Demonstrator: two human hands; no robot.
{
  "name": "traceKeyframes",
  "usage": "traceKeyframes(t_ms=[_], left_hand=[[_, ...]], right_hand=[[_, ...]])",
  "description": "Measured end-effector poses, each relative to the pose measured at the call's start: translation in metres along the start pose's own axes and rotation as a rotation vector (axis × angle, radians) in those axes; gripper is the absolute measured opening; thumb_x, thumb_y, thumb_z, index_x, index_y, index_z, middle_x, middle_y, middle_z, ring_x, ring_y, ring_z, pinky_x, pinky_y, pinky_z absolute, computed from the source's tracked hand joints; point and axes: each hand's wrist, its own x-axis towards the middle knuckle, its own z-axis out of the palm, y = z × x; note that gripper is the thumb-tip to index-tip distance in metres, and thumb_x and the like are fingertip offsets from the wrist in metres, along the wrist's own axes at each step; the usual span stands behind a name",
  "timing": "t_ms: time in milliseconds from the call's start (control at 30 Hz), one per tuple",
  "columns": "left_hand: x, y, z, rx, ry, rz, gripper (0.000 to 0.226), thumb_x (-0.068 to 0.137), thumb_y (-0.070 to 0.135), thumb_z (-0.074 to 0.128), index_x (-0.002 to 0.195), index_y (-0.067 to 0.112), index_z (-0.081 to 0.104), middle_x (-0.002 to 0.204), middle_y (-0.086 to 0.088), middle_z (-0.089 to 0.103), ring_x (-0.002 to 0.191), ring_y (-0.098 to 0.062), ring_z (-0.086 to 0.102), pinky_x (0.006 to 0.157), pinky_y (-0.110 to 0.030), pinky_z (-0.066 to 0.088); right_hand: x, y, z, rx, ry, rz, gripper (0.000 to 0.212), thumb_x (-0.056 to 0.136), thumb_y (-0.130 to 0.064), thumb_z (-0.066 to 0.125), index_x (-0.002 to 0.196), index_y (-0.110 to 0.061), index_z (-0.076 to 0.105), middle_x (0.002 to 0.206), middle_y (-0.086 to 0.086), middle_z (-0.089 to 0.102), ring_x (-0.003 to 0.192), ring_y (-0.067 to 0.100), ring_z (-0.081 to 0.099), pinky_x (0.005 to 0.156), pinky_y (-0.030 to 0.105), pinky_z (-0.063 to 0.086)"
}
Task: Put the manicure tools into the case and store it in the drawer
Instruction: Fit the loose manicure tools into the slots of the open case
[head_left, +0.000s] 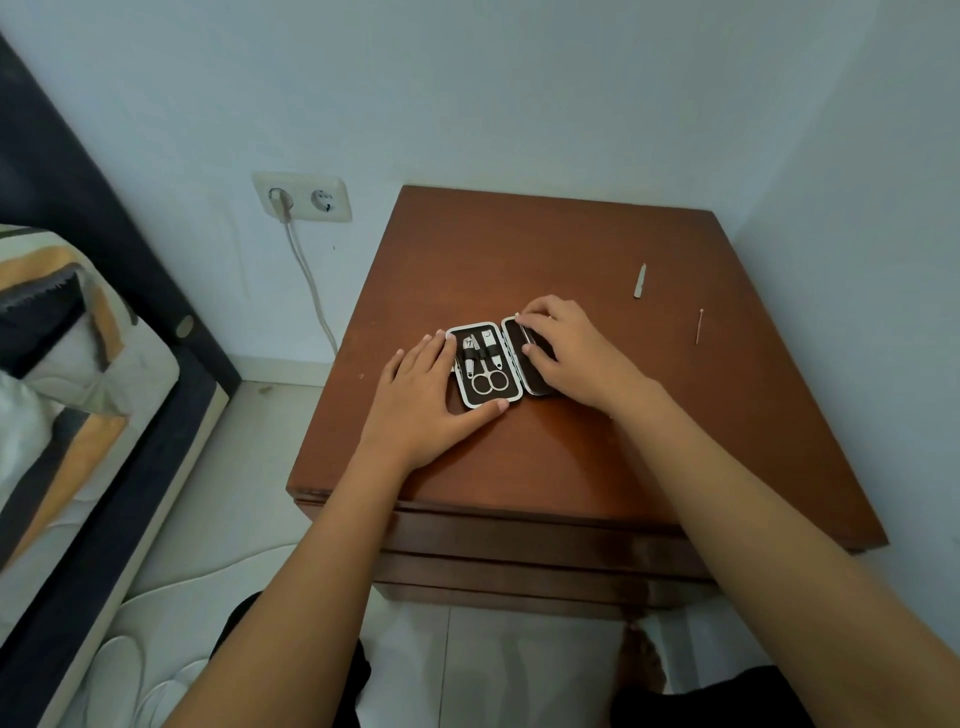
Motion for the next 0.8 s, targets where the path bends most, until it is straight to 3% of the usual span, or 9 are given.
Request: traceKeyframes(t_ms=[333,533,667,800], left_hand=[[-0.001,0.001,-0.001,-0.002,-0.007,-0.017,0.104,0.069,0.081,0.037,0.149,0.017,0.018,0.158,0.001,0.018,0.145,-0.011,0.012,0.117,-0.034,0.004],[-0.001,0.002,-0.001,0.004,-0.016,-0.015,0.103,0.07,0.08,0.036,0.149,0.016,0.018,0.158,0.001,0.018,0.145,-0.012,0.012,0.117,-0.034,0.004],[0.0,0.001,-0.002,0.016,-0.018,-0.009,0.104,0.07,0.081,0.034,0.149,0.017,0.018,0.158,0.001,0.018,0.145,-0.012,0.013,0.117,-0.034,0.005],[-0.001,0.002,-0.003,0.017,-0.033,-0.016,0.104,0.069,0.081,0.035,0.149,0.017,0.018,0.158,0.001,0.017,0.145,-0.013,0.012,0.118,-0.035,0.005]], right_hand=[[-0.033,0.003,0.016,-0.025,0.096,0.02,0.041,0.095,-0.022,0.046,0.132,-0.005,0.048,0.126,0.009,0.053,0.124,0.023,0.042,0.104,0.034,0.037],[-0.044,-0.004,0.014,0.067,0.125,0.074,0.037,0.093,-0.016,0.048,0.129,-0.005,0.051,0.128,0.008,0.052,0.123,0.021,0.044,0.101,0.025,0.032],[-0.067,0.001,0.003,0.116,0.434,0.323,0.023,0.087,-0.012,0.056,0.109,-0.008,0.062,0.111,0.006,0.057,0.107,0.02,0.05,0.086,0.02,0.035],[-0.087,0.014,-0.001,0.153,0.478,0.521,0.01,0.081,-0.022,0.067,0.083,-0.014,0.061,0.091,0.0,0.05,0.096,0.021,0.054,0.08,0.029,0.046]])
